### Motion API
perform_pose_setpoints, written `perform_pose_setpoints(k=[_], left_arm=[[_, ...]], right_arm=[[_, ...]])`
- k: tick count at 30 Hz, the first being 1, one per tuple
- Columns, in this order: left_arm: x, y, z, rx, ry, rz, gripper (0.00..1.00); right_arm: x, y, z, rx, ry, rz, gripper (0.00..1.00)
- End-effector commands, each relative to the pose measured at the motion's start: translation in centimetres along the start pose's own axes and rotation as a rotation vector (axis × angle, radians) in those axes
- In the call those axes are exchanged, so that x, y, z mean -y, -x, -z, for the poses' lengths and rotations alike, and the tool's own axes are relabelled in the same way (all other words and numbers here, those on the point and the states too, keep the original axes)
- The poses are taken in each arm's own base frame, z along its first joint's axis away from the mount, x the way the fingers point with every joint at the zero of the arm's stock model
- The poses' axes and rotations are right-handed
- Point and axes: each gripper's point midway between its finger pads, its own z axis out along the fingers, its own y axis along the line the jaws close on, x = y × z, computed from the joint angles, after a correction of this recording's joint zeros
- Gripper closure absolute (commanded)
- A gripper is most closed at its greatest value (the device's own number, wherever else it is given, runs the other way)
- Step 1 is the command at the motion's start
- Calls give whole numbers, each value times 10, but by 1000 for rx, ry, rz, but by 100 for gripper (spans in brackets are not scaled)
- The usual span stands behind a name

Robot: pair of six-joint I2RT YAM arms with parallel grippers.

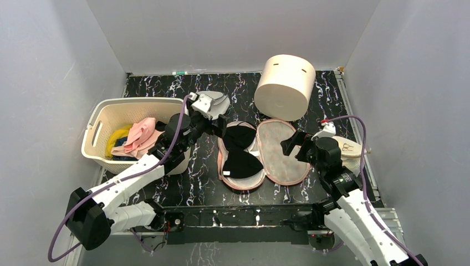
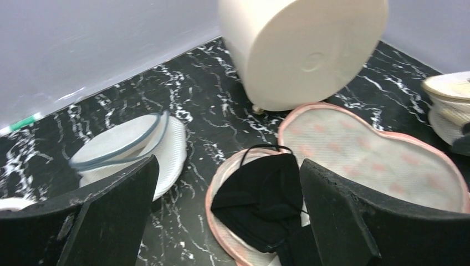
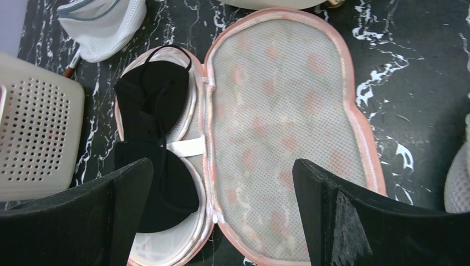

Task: Unzip the laundry bag and remove the bra
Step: Pick up the bra from the laundry bag.

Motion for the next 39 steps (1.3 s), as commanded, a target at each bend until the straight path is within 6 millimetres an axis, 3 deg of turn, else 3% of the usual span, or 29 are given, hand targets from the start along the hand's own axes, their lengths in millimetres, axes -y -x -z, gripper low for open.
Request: perform_pose_setpoints(k=[1,5,9,12,15,17,22,29,33,39], left_arm=[[40,5,1,43,-170,-19,2],[76,-26,2,-60,-195,-225,2],[112,-74,16,-223,-227,-464,6],[125,-101,30,-372,-259,-398,11],[131,-111,47,-459,-263,-268,13],[130,-123,66,-531,-205,-77,5],[108,-139,75,-601,29,102,2],[96,-146,57,-712,194,136,2],[73,-157,43,-814,277,312,3],[71,-154,24,-767,224,404,3]], right_arm=[[-22,11,-2,38,117,42,3],[-24,14,-2,35,123,64,3],[-27,16,1,40,138,73,3],[-30,18,5,63,164,74,3],[-33,20,7,88,188,72,4],[-35,16,4,87,210,80,4],[-34,5,-5,37,213,106,4],[-38,-11,-14,16,280,149,4],[-37,-5,-16,49,276,173,4],[-38,-4,-15,58,283,181,4]])
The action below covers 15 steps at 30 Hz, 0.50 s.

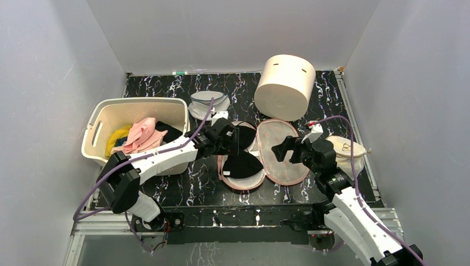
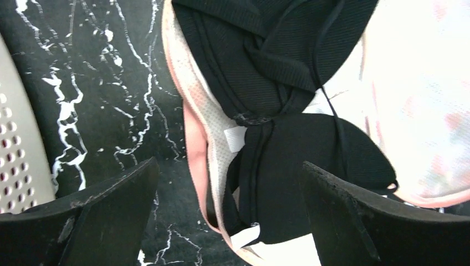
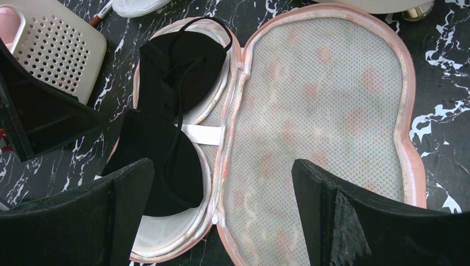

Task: Unzip the laundry bag and remove the bra
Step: Pick up the bra from the laundry bag.

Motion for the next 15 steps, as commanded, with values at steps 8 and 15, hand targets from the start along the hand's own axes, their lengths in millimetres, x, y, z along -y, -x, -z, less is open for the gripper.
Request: perform_pose_setpoints(k=[8,15], left_arm=[[1,4,-18,-62,-111,56,2],[4,11,-20,-36,-143,52,13]], right_arm=[[-14,26,2,102,65,53,4],[-16,25,3,98,80,55,4]])
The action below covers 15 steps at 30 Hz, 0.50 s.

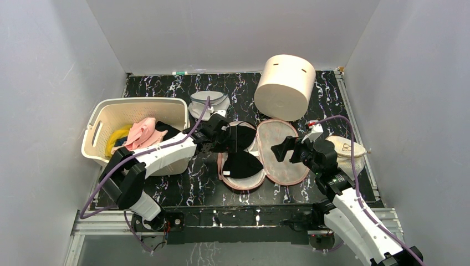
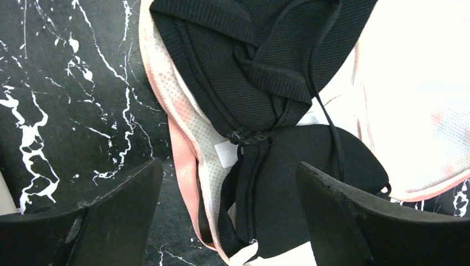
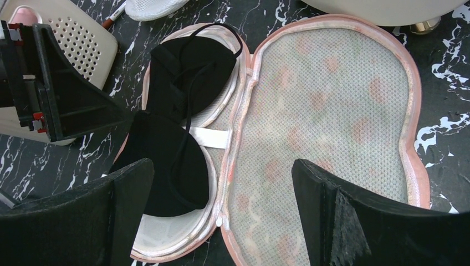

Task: Unzip the laundry bag and remove the bra
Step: Pick up the bra from the laundry bag.

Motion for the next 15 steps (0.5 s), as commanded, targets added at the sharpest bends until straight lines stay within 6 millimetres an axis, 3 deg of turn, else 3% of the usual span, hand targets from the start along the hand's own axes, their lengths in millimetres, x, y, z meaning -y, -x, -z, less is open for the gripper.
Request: perform_pose_setpoints(k=[1,6,10,15], left_arm=[[7,7,4,19,-37,-19,15],[3,-1,-2,-1,-24,-19,27],[21,-15,-8,-50,-129,-8,45],[33,-31,-12,-72,-228,21,54]], right_arm=[[-10,20,0,76,45,35,4],[-9,20,0,77,44,35,4],[-9,20,0,78,41,35,4],[-9,21,1,82,42,35,4]])
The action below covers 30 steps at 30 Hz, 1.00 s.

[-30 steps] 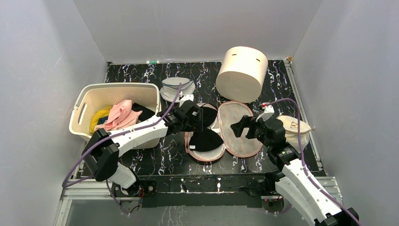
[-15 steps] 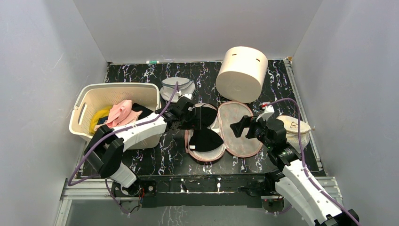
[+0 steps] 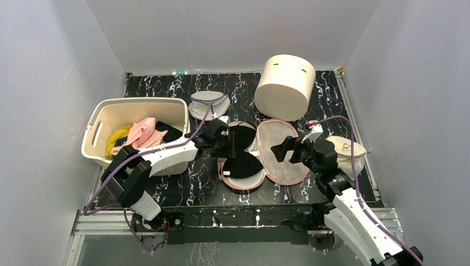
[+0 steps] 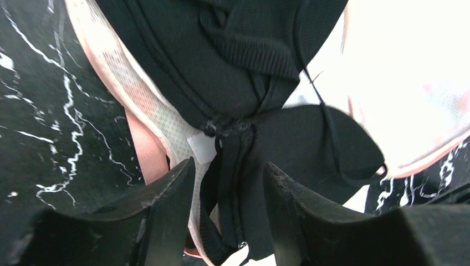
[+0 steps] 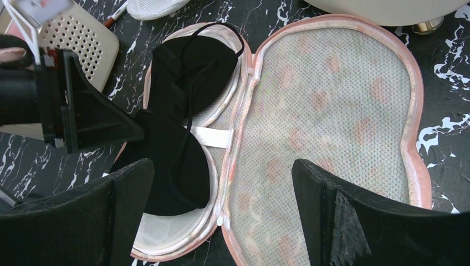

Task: Unzip the laundry bag and remove the bra
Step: Pick up the bra from the laundry bag.

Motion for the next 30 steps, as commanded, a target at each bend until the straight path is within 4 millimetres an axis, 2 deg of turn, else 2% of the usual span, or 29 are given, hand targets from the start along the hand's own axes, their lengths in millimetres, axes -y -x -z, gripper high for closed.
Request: perform_pose_setpoints(k=[1,9,16,22,26,30], left_arm=[[16,-13,-2,-24,-112,24,56],[14,-15,-6,-19,-112,26,69],[15,-23,-14,-28,-141,64,68],[24,-20,-13,2,-207,119,80],[25,-22,-7,3,-225,154,100],[31,-22,2,-21,-254,185,100]], right_arm=[[-8,21,0,83,34,35,4],[-8,20,0,79,38,36,4],[-9,20,0,79,40,36,4],[-9,18,-1,71,44,36,4],[-10,19,0,73,46,37,4],[-10,20,0,78,47,37,4]])
